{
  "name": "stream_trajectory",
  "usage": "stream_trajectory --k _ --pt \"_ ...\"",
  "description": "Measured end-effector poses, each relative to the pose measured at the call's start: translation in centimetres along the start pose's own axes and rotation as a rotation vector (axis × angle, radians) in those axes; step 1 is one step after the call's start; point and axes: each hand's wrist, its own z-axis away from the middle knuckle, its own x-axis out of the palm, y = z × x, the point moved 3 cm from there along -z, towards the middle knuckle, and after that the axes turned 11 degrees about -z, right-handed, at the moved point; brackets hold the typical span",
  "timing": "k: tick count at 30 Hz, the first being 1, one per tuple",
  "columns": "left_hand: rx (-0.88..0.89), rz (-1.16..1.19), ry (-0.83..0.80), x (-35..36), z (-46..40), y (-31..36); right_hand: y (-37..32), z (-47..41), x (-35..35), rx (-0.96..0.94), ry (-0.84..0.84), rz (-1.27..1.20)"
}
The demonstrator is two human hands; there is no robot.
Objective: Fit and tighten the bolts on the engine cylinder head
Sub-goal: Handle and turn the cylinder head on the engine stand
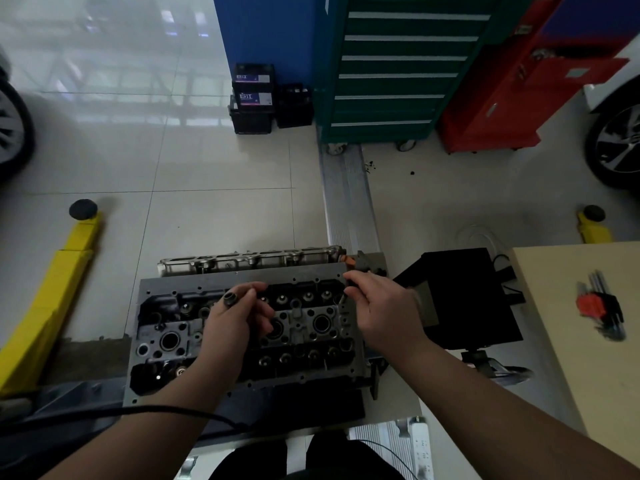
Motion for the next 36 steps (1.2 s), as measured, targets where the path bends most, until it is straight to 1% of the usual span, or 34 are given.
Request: stream_trajectory --k 2,6,11,15,20,26,31,36 --pt "0.005 -0.005 -0.002 0.0 0.0 0.0 -0.2 -0.1 0.2 -0.022 -0.008 -0.001" --pt "0.008 0.002 -0.017 -0.2 0.1 0.0 0.0 -0.6 0.2 -0.009 0.035 0.001" --pt "0.015 0.012 -0.028 -0.3 0.2 -0.2 -0.5 -0.2 0.6 -0.051 0.003 -0.035" --pt "0.012 0.017 -0.037 -0.5 0.1 -0.5 -0.6 -0.1 0.7 0.003 0.003 -0.081" --pt "0.007 0.017 -0.039 -0.6 -0.1 -0.6 -0.5 0.0 0.2 0.005 0.035 -0.053" --pt "0.01 0.031 -0.043 -0.7 -0.1 -0.7 -0.4 0.0 0.6 0.033 0.032 -0.057" --pt "0.008 0.039 -0.042 -0.9 -0.3 -1.0 -0.7 -1.4 0.7 -0.006 0.008 -0.03" --pt "-0.001 0.074 -0.045 -1.1 -0.7 -1.4 0.0 -1.3 0.5 -0.006 -0.016 -0.014"
